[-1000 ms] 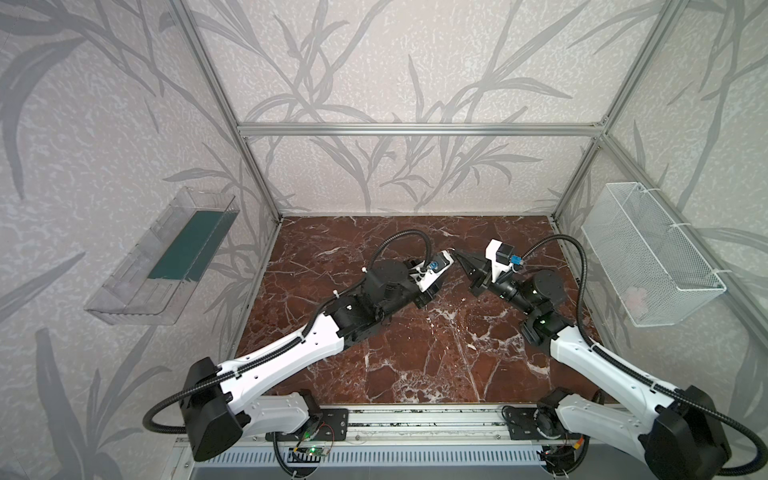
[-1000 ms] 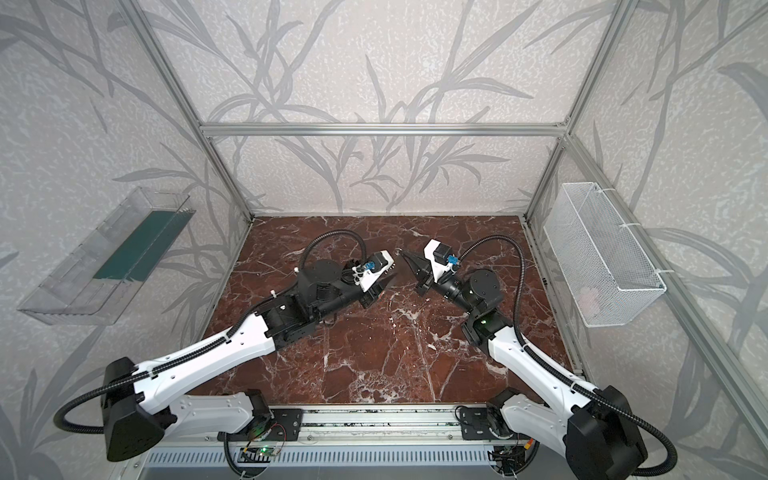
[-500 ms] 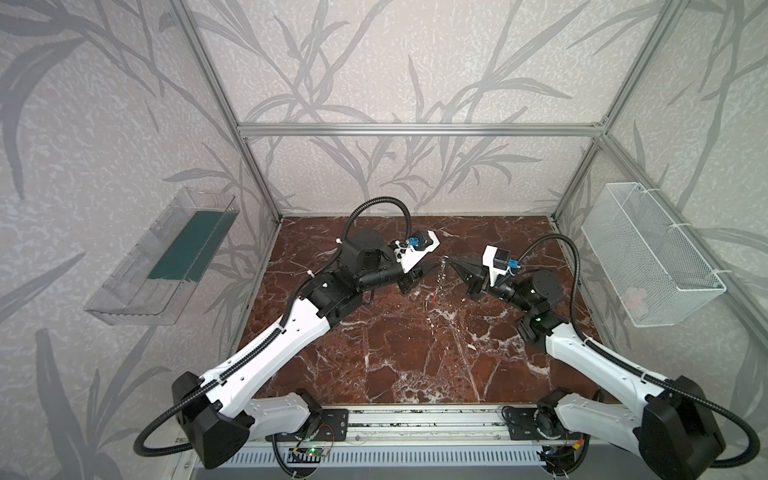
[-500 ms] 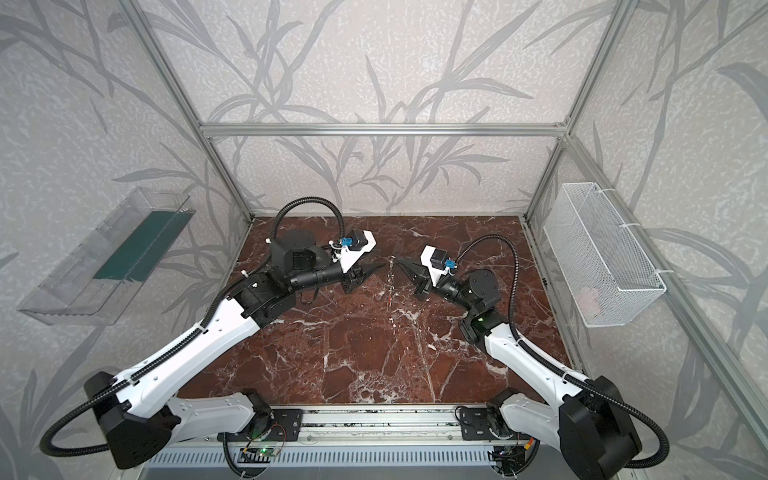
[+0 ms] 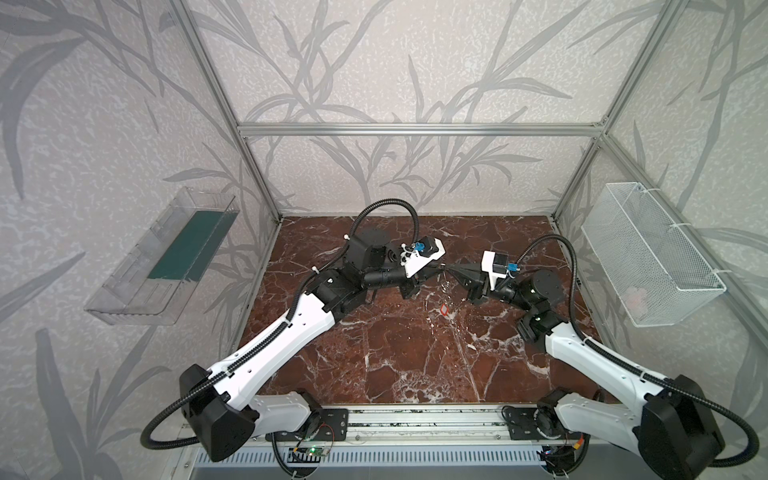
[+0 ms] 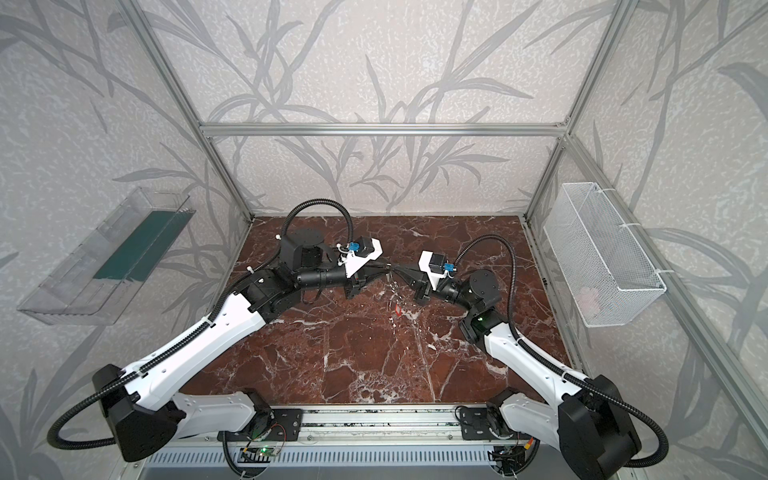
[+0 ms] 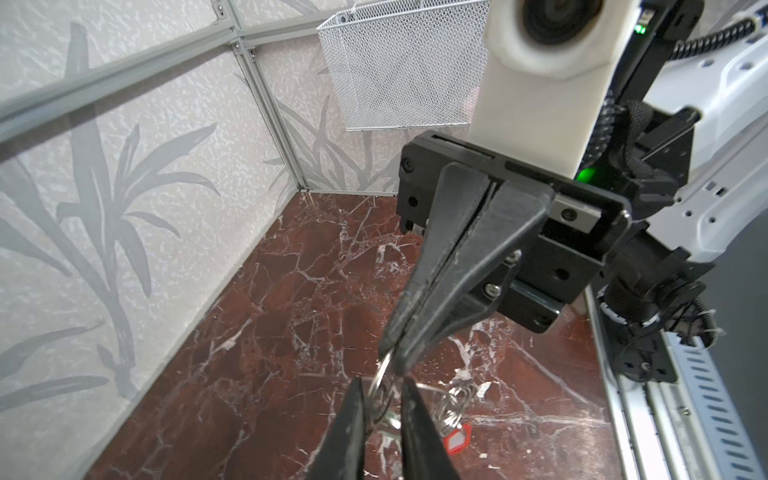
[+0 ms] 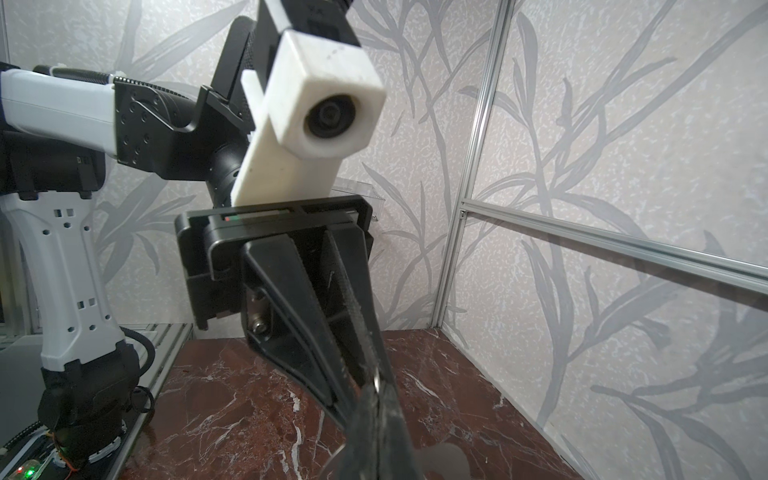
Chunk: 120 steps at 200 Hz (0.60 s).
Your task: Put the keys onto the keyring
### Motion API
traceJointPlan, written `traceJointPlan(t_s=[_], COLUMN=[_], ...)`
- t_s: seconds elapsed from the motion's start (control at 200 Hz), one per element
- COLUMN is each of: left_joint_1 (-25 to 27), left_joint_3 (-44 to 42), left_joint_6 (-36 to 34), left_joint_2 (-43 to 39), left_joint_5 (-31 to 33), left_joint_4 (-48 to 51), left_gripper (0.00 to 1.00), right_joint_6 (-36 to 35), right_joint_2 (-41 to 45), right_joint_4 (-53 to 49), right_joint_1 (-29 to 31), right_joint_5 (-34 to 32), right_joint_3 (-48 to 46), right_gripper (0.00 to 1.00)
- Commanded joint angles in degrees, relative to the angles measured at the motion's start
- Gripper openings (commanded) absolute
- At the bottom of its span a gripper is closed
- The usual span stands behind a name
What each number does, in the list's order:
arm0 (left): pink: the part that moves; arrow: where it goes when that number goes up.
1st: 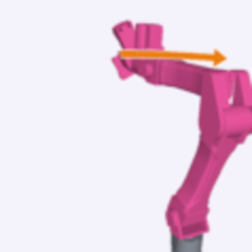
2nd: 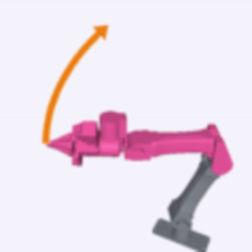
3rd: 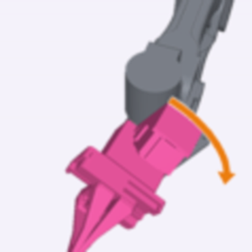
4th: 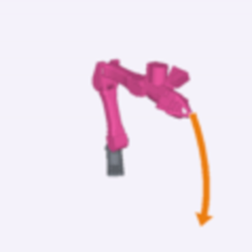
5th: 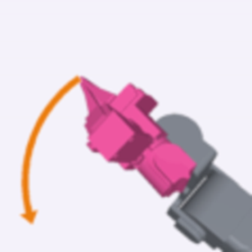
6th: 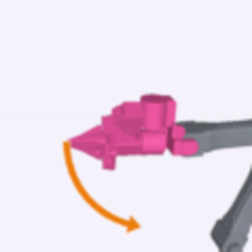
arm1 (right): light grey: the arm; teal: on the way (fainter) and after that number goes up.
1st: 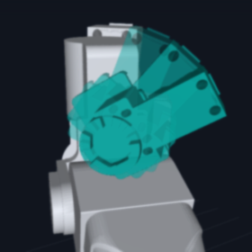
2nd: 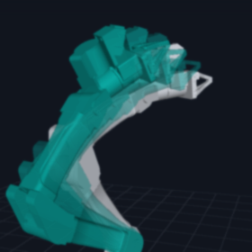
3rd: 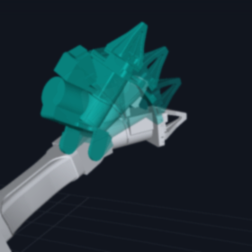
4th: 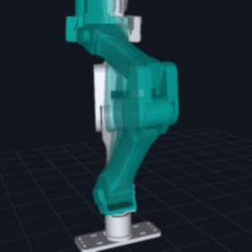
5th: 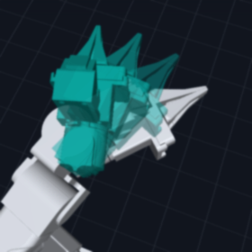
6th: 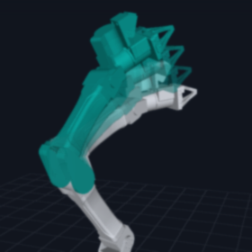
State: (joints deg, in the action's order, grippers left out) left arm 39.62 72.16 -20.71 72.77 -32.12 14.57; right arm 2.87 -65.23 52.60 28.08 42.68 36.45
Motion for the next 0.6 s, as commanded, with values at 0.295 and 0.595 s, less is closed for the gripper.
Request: traceJointPlan(t_s=[0.295,0.595], left_joint_1=[-0.2,4.1], left_joint_3=[9.6,28.1], left_joint_6=[-6.5,-16.3], left_joint_2=[2.6,12.2], left_joint_5=[1.0,13.8], left_joint_4=[12.3,38.0], left_gripper=[0.0,0.0], right_joint_6=[-5.4,-32.3], right_joint_2=[3.9,12.0], right_joint_4=[-6.0,-41.8], right_joint_1=[-0.9,0.1], right_joint_5=[-3.2,-10.1], right_joint_3=[1.5,11.0], right_gripper=[0.24,0.27])
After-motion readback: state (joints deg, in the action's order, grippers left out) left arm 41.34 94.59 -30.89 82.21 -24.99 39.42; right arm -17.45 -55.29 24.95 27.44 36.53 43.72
